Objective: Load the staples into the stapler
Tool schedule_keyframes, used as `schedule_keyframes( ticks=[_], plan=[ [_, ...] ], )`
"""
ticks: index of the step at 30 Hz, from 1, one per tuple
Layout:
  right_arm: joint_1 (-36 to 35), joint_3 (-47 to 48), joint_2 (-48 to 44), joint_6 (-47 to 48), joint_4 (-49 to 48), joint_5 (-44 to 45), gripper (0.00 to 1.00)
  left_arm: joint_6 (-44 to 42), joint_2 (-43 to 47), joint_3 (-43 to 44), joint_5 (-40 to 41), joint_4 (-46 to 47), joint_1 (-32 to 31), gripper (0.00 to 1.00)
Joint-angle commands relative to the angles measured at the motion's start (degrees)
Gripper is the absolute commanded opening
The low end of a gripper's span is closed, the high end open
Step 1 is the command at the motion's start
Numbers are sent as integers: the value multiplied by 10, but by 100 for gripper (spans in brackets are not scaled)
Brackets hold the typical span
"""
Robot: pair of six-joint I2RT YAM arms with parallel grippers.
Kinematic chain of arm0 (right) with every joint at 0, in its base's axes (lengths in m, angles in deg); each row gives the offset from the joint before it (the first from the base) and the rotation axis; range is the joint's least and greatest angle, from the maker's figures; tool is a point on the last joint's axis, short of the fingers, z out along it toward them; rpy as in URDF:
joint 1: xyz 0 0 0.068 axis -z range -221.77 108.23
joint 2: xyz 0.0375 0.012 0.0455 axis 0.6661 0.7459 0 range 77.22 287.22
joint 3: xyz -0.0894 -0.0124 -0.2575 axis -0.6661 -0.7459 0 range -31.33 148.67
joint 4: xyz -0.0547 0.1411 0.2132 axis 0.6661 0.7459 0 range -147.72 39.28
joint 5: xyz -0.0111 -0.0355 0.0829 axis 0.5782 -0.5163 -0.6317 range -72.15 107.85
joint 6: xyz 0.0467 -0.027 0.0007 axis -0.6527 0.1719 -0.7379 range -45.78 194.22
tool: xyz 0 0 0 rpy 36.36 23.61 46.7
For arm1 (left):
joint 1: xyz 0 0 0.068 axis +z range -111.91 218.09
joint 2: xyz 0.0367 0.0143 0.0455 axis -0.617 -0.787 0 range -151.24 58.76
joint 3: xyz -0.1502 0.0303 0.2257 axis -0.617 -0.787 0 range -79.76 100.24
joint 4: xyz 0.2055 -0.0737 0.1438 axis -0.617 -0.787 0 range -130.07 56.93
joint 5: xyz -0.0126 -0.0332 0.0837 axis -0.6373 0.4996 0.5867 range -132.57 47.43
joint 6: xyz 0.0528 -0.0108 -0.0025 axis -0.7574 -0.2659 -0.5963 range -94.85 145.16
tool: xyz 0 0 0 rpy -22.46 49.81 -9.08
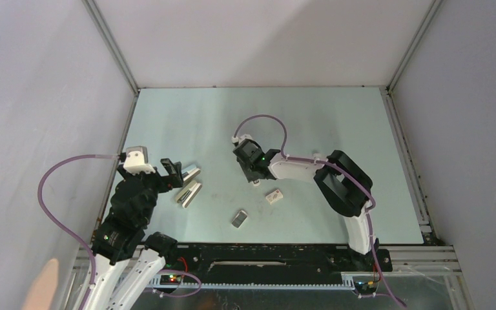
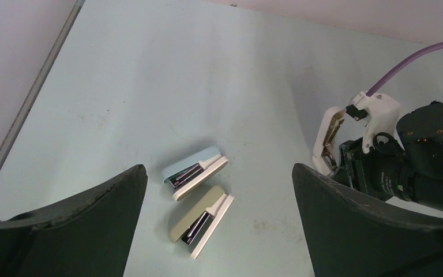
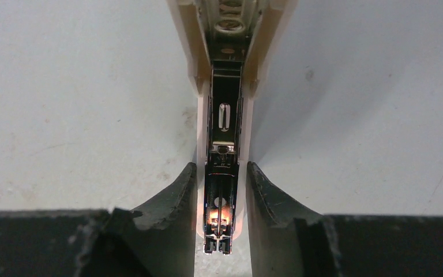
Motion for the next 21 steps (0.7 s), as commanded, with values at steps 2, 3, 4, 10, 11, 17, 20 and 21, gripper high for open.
schedule_keyframes(
  ticks=[2,3,4,10,11,17,20,21],
  plan=[
    [-45,13,-1,-11,2,-7,21,-11,1,2,-4,18,3,100],
    [-52,13,-2,-16,4,-6,21,-11,1,1,-5,17,3,100],
    [-58,14,-4,-19,5,-6,21,-11,1,2,-5,17,3,100],
    [-76,14,-9,-29,14,-4,26,-11,0,1,-5,18,3,100],
    [-77,14,-12,-29,16,-3,29,-11,0,2,-5,17,3,100],
    [-88,13,-66,-30,39,5,50,-11,0,2,-5,16,3,100],
    [-101,14,-99,-28,63,16,54,-11,0,2,-4,16,3,100],
    [-104,13,-109,-29,74,17,54,-11,0,2,-3,16,3,100]
  ],
)
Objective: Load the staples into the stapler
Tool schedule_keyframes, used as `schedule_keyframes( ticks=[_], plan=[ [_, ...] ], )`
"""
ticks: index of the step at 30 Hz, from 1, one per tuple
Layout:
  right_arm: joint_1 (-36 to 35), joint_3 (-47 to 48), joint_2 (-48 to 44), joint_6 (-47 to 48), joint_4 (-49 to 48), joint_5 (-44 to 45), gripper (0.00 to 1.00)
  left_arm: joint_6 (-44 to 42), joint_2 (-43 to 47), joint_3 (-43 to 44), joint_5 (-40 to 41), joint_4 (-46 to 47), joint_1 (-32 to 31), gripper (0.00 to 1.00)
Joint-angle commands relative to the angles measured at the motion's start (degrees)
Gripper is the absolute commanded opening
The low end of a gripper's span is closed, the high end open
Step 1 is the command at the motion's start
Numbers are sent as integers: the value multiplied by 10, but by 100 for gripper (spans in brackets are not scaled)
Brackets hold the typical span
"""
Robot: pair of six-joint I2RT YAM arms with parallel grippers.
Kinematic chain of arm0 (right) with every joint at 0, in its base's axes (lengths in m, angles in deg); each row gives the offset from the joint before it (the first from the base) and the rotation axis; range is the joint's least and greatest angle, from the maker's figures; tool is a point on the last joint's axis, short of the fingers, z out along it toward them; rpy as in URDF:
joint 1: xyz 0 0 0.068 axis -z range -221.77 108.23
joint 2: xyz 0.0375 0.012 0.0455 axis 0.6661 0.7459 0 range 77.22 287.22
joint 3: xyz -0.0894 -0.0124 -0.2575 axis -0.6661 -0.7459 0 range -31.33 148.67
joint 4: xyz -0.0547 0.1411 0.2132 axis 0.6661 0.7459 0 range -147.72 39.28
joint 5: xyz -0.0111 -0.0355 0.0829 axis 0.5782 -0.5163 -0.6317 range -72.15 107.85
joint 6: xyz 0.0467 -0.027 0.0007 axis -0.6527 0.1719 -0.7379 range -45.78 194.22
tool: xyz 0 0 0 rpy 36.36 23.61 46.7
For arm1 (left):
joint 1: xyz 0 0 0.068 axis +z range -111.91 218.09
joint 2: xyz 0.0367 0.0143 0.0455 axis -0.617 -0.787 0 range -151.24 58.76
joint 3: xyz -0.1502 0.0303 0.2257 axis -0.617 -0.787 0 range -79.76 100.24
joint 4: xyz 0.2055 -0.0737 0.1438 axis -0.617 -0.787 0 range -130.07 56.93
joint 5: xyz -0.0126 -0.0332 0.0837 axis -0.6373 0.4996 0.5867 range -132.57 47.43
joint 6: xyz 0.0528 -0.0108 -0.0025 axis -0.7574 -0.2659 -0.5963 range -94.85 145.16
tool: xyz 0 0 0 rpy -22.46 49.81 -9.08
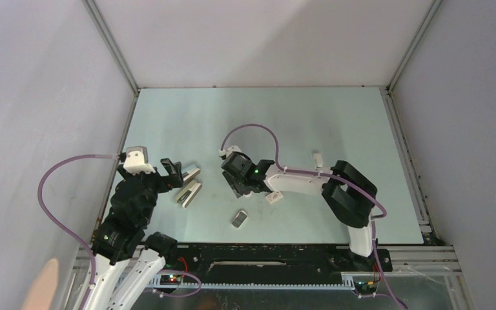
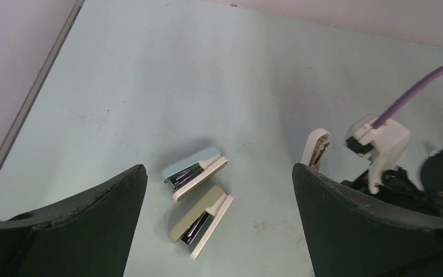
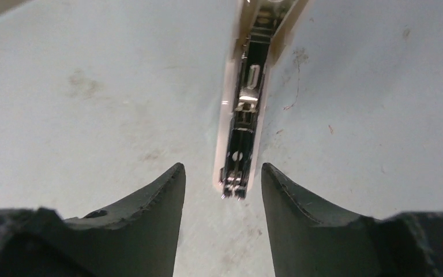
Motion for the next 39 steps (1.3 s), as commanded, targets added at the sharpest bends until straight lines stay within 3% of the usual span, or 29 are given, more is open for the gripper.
schedule_keyframes(
  ticks=[1,14,39],
  plan=[
    [-21,13,-84,-9,41,14,54,-11,0,1,-3,16,4,100],
    [-68,13,-92,-21,107,-70,29,-11,-4,2,-5,19,4,100],
    [-72,14,-11,-30,96,-101,27,-11,-8,2,-5,18,5,100]
  ],
)
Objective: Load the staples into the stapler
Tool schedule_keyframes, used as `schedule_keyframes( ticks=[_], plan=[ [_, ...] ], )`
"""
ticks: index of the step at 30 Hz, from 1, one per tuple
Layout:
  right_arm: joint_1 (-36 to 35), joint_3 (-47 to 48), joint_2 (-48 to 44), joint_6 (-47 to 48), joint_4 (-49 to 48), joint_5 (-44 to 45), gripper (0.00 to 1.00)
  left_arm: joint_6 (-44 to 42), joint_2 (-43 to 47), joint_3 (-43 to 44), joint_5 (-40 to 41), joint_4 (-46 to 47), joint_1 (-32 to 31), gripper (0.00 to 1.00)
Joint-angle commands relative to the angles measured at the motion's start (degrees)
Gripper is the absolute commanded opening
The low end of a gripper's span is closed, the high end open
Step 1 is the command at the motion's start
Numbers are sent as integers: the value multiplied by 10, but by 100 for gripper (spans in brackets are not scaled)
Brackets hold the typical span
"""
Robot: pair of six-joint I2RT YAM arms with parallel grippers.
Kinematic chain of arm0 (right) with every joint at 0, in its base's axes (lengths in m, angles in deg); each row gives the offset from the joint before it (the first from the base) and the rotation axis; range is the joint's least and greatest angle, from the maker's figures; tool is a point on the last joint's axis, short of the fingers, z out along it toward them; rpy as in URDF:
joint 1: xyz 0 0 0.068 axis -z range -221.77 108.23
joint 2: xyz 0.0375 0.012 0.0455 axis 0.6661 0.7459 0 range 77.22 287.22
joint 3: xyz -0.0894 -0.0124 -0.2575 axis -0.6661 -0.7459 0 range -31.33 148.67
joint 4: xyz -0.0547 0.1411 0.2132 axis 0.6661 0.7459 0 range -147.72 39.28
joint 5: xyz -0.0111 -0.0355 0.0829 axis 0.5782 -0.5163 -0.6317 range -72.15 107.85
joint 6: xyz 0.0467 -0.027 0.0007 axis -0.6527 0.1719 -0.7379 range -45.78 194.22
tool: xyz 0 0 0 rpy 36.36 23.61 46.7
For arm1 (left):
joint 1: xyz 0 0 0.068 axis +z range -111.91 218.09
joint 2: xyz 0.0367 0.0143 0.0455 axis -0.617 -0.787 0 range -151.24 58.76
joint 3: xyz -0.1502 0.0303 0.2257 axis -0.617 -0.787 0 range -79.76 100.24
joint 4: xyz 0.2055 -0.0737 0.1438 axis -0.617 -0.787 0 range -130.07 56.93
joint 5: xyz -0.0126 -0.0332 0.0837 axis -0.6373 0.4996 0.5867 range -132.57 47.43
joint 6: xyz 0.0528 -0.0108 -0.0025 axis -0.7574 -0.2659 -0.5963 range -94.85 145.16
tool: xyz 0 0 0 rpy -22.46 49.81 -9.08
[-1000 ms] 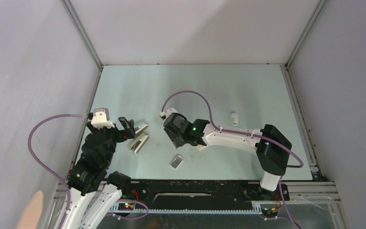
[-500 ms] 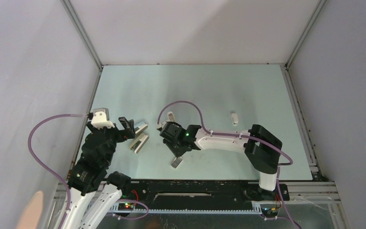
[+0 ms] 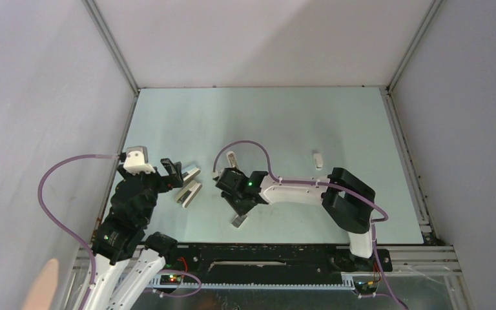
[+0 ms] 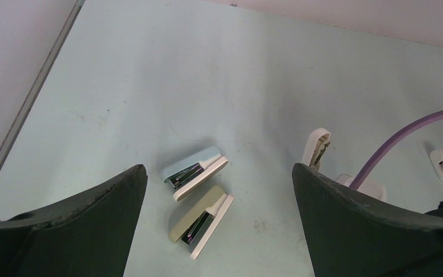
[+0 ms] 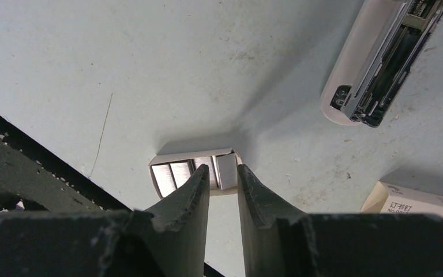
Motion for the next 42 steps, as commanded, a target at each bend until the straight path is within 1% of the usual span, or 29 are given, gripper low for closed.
schedule_keyframes(
  ticks=[1,15,23,31,35,38,42],
  plan=[
    [-4,14,13,-6,-3,1,27,-11,-8,2,-6,17,5,100],
    [-12,28,44,-7,12,17,28,-11,-7,2,-7,17,5,100],
    [-15,34,33,-7,16,15,20,-11,-6,2,-6,17,5,98],
    [-17,34,-27,1,1,-18,11,-11,-4,2,-6,17,5,98],
    [-17,35,-49,9,-8,-32,9,-11,-3,1,-7,18,5,98],
    [-18,34,-50,11,-2,-24,11,-11,-3,1,-8,18,5,98],
    [-19,34,-37,2,19,10,22,-11,-3,1,-11,19,5,98]
  ],
)
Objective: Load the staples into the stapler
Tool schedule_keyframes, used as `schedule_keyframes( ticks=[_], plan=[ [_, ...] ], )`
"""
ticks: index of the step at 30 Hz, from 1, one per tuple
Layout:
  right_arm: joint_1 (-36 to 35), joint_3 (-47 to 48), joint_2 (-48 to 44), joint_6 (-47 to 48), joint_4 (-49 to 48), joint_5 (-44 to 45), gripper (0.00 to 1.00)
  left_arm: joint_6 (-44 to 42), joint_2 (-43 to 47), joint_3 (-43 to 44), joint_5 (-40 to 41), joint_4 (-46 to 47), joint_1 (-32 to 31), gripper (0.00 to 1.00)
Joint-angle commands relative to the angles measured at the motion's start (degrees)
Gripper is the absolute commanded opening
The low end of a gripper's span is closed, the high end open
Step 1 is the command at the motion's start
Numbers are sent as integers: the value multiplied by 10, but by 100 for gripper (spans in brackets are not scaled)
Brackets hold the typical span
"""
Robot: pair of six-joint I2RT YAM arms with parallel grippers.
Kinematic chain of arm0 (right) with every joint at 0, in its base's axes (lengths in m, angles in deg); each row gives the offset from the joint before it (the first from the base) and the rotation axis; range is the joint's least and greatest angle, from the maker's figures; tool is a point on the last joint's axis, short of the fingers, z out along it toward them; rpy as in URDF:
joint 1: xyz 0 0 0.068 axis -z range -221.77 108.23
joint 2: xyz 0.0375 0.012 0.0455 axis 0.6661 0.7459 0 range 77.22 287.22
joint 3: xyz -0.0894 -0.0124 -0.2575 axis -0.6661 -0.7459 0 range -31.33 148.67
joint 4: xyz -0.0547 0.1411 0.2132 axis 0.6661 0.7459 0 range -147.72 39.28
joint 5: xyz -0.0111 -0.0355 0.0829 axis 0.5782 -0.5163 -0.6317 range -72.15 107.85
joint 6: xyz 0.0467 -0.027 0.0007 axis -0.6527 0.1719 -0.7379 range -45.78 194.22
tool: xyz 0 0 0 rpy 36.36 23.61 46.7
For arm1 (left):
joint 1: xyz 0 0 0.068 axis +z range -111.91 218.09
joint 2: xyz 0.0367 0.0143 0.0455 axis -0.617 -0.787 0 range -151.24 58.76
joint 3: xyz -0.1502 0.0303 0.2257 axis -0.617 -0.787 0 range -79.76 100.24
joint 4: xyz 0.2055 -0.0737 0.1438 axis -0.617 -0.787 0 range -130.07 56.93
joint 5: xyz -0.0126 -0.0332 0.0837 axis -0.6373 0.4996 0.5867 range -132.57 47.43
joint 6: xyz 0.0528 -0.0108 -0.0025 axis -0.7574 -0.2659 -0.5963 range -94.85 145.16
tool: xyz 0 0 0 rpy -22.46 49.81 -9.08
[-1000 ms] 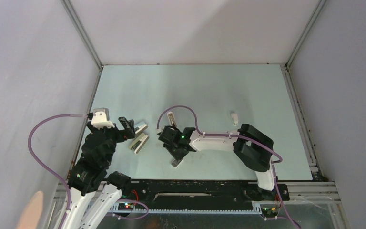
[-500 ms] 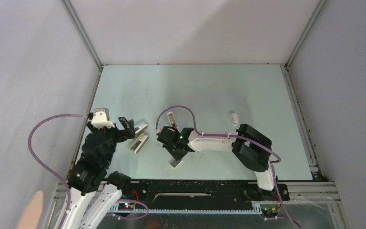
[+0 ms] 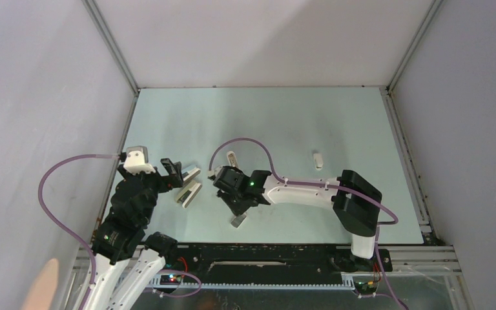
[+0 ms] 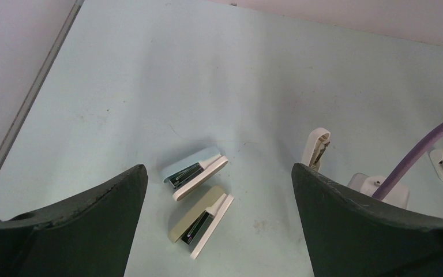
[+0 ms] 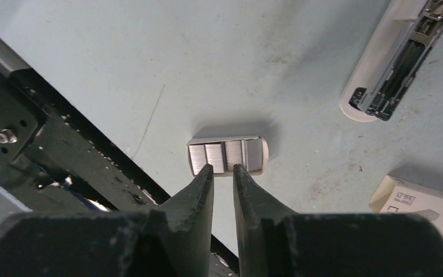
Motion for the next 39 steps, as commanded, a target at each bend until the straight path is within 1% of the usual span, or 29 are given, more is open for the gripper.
schedule_keyframes(
  ticks=[1,6,11,15,19,22,25,30,36,39],
  plan=[
    [-4,16,0,-6,17,38,24,-11,-2,1,-12,19,5,98],
    [-3,14,15,-29,28,62,28,-11,-4,0,-17,21,5,98],
    [1,-5,12,-37,9,48,32,-9,-18,0,-34,19,5,98],
    [9,-39,-4,-43,-23,32,36,7,-57,12,-80,-18,5,98],
    [16,-66,-20,-46,-44,27,36,28,-108,17,-151,-47,3,98],
    [16,-81,-35,-41,-60,27,36,62,-113,-2,-172,-31,-31,98],
    [9,-82,-43,-32,-62,41,38,96,-115,-23,-173,-17,-61,98],
    [-9,-81,-50,-27,-75,37,42,121,-99,-43,-164,-2,-65,98],
    [-18,-81,-38,-30,-87,34,44,98,-83,-23,-140,-15,-65,98],
    [-26,-67,-23,-31,-73,47,45,75,-74,-7,-132,-22,-65,98]
  ],
)
